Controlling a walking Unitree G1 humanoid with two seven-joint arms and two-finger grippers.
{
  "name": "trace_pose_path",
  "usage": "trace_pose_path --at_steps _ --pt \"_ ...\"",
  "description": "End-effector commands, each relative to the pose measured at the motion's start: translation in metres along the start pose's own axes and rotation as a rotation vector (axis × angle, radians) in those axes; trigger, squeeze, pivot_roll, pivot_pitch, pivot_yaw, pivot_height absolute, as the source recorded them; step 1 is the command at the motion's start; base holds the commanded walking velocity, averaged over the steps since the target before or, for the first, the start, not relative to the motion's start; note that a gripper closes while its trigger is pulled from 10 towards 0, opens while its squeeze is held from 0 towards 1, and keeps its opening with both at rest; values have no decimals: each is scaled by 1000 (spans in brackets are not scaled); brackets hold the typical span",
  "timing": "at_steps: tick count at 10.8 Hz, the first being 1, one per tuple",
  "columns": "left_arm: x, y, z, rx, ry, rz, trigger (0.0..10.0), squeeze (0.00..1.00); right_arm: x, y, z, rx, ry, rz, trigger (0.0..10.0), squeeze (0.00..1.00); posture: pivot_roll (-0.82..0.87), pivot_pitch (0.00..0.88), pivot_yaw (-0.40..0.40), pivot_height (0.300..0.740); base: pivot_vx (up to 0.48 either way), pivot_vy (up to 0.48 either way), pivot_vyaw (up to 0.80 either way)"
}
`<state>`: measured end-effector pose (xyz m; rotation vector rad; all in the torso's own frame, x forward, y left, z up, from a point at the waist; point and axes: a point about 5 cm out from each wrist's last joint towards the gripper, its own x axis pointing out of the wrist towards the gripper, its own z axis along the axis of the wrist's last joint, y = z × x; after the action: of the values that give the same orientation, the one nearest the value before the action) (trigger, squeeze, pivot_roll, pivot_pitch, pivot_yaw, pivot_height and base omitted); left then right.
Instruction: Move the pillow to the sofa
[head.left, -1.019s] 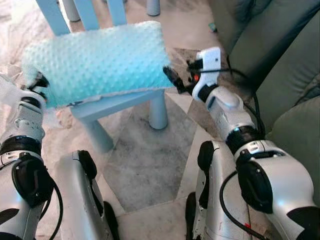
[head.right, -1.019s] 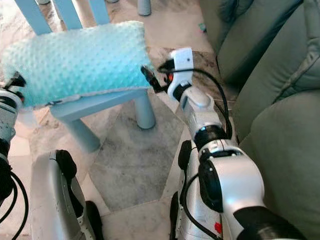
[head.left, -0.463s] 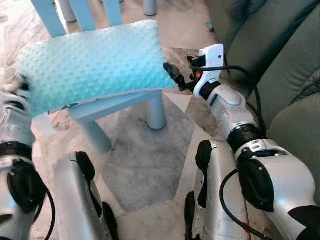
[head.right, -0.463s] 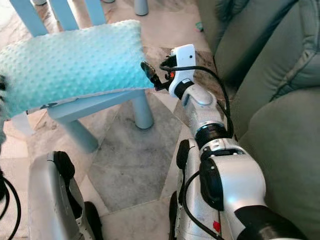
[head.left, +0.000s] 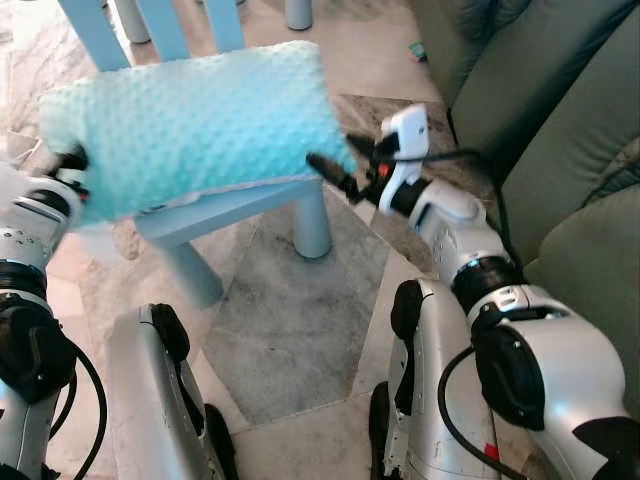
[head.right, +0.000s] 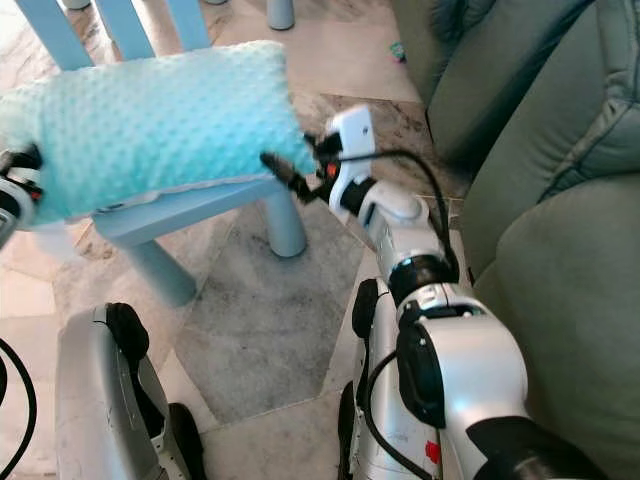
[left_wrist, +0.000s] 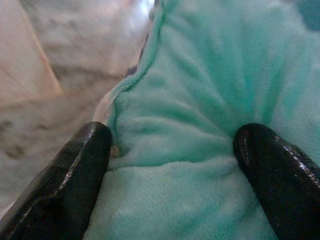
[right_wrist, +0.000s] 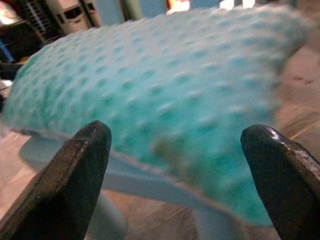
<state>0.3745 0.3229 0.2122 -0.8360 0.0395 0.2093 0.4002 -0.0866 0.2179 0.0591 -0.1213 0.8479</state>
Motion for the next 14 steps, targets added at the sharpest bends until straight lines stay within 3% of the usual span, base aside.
trace_pose_path --at_steps 1,2,5,7,11,13,14 --pt "-2 4 -7 16 68 -16 10000 0 0 3 -5 15 18 38 10000 0 -26 337 -26 344 0 0 0" --pt "-4 11 -13 16 115 -19 10000 0 0 5 -6 39 28 77 10000 0 -24 338 -26 344 0 0 0" --pt "-12 31 -10 37 123 31 10000 0 4 -8 22 -72 -54 -81 10000 0 14 345 -23 344 0 0 0" --pt "-14 36 -8 41 129 33 10000 0 5 -14 33 -88 -69 -154 10000 0 59 359 -18 344 0 0 0" --pt "-29 57 7 89 162 31 10000 0 19 1 17 -32 -11 -207 10000 0 162 396 -17 344 0 0 0" --pt "-30 54 7 100 180 -19 10000 0 21 3 12 -40 6 -244 10000 0 180 401 -15 344 0 0 0" --pt "-30 51 3 113 209 -57 7255 0 24 5 9 -76 18 -277 10000 0 190 403 -13 344 0 0 0"
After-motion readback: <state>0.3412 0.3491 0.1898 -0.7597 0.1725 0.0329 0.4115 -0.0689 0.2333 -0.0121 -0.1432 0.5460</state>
